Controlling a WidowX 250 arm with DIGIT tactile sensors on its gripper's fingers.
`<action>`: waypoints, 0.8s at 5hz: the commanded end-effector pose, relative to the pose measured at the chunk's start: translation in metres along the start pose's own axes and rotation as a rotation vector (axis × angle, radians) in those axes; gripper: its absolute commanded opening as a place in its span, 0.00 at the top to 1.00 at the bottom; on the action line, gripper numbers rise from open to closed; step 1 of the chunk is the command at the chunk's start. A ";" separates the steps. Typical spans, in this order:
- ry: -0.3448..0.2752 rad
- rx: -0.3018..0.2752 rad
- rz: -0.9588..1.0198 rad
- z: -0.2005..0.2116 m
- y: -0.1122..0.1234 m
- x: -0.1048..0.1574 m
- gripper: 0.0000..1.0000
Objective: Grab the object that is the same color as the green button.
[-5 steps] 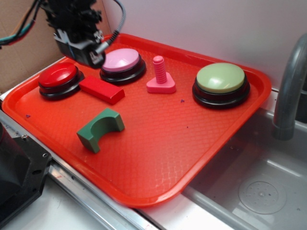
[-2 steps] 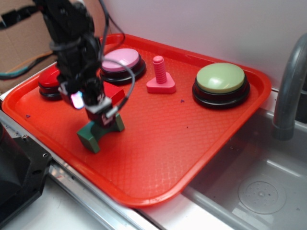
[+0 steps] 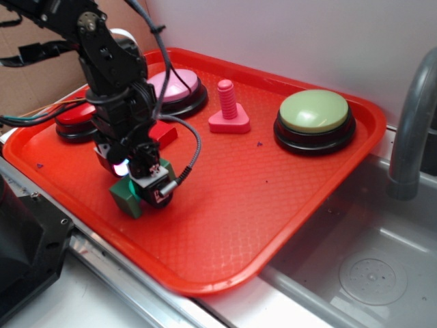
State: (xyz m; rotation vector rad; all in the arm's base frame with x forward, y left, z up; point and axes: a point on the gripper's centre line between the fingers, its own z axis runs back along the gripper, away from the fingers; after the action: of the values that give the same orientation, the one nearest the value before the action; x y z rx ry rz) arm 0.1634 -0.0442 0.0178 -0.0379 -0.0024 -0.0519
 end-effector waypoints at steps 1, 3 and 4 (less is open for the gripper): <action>-0.005 0.015 0.000 -0.003 0.000 0.001 1.00; -0.012 0.016 -0.012 0.008 -0.004 0.002 1.00; -0.025 0.042 -0.015 0.050 -0.006 0.006 1.00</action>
State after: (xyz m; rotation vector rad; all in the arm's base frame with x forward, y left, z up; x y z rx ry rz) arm 0.1648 -0.0484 0.0604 0.0064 -0.0002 -0.0551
